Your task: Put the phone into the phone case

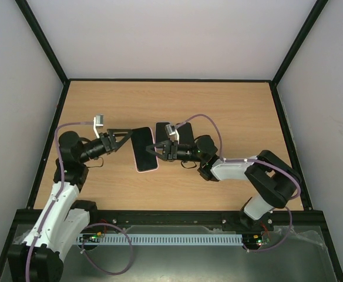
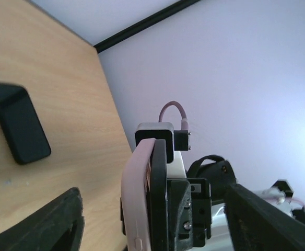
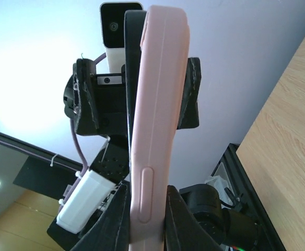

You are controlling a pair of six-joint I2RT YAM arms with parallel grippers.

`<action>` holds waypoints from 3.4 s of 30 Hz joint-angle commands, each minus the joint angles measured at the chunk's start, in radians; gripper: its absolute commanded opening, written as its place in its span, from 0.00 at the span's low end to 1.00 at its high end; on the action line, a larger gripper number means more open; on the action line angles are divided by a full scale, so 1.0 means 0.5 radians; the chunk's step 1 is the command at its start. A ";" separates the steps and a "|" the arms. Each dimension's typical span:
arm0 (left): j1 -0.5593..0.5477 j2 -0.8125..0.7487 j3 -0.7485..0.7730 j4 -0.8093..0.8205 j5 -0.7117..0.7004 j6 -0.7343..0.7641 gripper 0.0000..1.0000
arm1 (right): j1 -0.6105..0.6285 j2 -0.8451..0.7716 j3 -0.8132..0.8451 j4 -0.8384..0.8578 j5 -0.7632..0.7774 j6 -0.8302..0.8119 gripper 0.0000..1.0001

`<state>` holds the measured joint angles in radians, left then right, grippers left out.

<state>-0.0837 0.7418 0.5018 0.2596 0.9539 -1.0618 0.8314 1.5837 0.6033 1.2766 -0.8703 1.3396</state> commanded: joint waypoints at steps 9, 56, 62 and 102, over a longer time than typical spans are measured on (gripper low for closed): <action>-0.018 -0.015 -0.226 0.889 0.083 -0.579 0.47 | 0.012 -0.115 0.011 0.219 -0.060 -0.007 0.11; -0.170 0.027 -0.002 0.128 -0.161 -0.038 0.06 | 0.018 0.043 0.030 0.418 -0.063 0.186 0.16; -0.169 0.049 0.087 -0.153 -0.200 0.172 0.03 | 0.018 -0.005 0.075 0.163 -0.036 0.052 0.24; -0.174 0.208 0.318 -0.707 0.048 0.881 0.03 | -0.110 -0.388 0.166 -0.550 0.038 -0.411 0.04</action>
<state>-0.1696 0.8131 0.5911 0.1032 1.0584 -0.8059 0.7769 1.4651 0.6582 1.0210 -0.8593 1.1942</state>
